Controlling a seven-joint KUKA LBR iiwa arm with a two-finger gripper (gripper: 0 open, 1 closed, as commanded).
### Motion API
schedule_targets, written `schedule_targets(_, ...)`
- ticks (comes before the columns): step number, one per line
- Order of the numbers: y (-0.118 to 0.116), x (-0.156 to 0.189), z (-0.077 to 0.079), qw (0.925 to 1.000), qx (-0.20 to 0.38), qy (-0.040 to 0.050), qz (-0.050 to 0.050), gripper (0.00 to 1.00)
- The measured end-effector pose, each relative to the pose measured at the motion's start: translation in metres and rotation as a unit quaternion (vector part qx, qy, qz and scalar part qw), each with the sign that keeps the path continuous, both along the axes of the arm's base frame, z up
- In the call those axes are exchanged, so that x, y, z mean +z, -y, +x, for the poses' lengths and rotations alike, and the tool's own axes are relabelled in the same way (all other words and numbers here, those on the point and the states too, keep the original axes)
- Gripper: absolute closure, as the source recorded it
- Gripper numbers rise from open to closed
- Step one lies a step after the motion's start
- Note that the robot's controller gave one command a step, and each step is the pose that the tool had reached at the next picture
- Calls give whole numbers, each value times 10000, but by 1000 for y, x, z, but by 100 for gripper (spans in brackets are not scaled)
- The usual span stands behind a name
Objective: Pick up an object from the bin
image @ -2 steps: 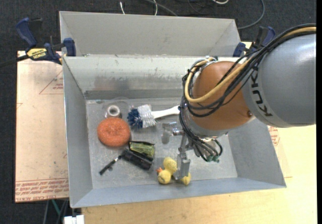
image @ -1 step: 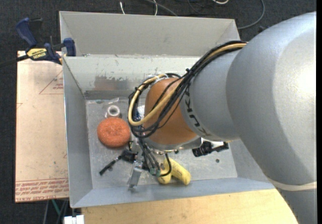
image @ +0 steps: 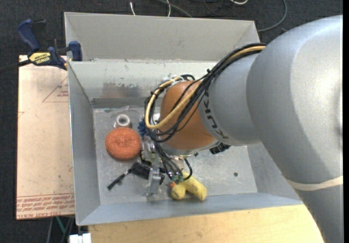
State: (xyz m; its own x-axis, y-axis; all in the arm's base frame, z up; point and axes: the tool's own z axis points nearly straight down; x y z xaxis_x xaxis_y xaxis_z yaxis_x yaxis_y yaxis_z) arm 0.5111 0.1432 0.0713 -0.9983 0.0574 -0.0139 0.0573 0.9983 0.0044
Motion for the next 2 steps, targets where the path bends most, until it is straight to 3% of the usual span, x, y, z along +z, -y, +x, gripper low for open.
schedule_targets(1,-16,0,-29,9815,-1913,-64,45,100)
schedule_targets(2,-16,0,-29,9815,-1914,-63,45,100)
